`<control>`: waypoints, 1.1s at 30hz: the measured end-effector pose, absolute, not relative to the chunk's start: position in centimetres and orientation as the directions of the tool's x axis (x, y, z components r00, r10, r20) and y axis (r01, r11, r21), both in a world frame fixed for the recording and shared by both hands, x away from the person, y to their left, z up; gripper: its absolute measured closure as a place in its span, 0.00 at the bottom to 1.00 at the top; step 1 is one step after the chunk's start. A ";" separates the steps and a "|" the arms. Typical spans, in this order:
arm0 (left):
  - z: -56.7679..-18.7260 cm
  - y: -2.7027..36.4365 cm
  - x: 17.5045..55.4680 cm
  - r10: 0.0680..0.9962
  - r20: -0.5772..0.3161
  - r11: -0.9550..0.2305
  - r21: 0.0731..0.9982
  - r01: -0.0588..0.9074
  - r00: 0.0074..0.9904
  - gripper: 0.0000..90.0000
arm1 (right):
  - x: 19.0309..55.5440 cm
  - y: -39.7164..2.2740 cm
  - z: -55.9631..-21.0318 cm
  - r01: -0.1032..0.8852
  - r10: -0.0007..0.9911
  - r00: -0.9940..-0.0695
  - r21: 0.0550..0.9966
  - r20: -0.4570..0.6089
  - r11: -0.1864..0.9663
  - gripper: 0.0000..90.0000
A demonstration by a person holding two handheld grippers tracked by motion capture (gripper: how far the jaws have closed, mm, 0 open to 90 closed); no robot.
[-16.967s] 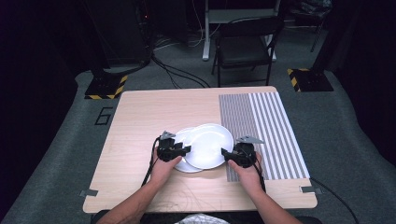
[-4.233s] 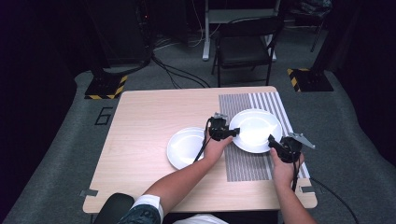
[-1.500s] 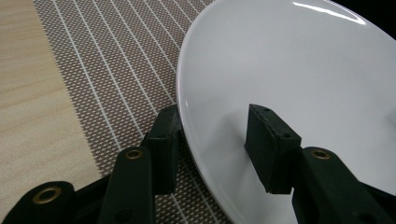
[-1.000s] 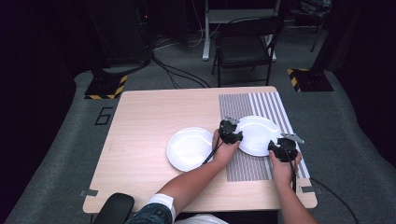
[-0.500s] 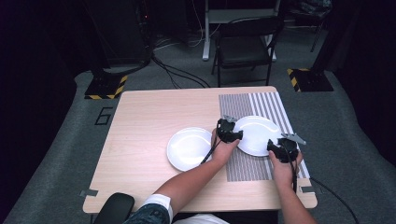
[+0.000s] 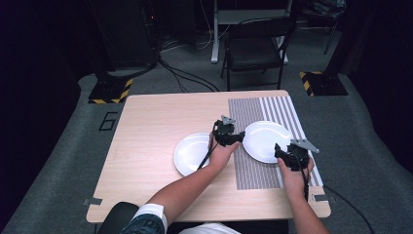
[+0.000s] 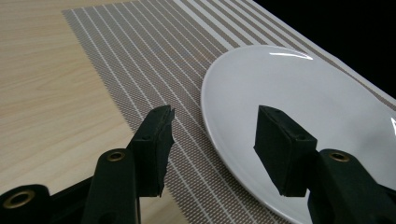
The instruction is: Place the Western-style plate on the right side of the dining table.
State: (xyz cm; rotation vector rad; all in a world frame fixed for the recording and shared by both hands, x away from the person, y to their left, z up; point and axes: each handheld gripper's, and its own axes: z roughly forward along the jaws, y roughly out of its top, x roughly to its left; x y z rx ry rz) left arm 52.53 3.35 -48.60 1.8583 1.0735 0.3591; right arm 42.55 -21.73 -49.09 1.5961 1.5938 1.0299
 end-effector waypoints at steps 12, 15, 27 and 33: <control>-46.8 8.9 52.0 0.839 -0.158 -0.146 0.857 0.494 0.521 0.51 | 43.0 -19.7 -48.4 0.524 0.986 -0.140 0.852 0.094 -0.006 0.40; -46.4 10.3 51.9 0.845 -0.160 -0.132 0.862 0.489 0.511 0.50 | 43.1 -19.2 -48.1 0.519 0.984 -0.147 0.855 0.104 -0.013 0.40; -45.8 15.2 51.0 0.870 -0.166 -0.088 0.874 0.478 0.464 0.50 | 44.3 -17.3 -47.2 0.536 0.965 -0.221 0.844 0.142 -0.002 0.39; -45.4 18.2 50.3 0.891 -0.154 -0.073 0.880 0.470 0.427 0.49 | 44.4 -16.1 -46.3 0.520 0.960 -0.256 0.854 0.115 0.036 0.39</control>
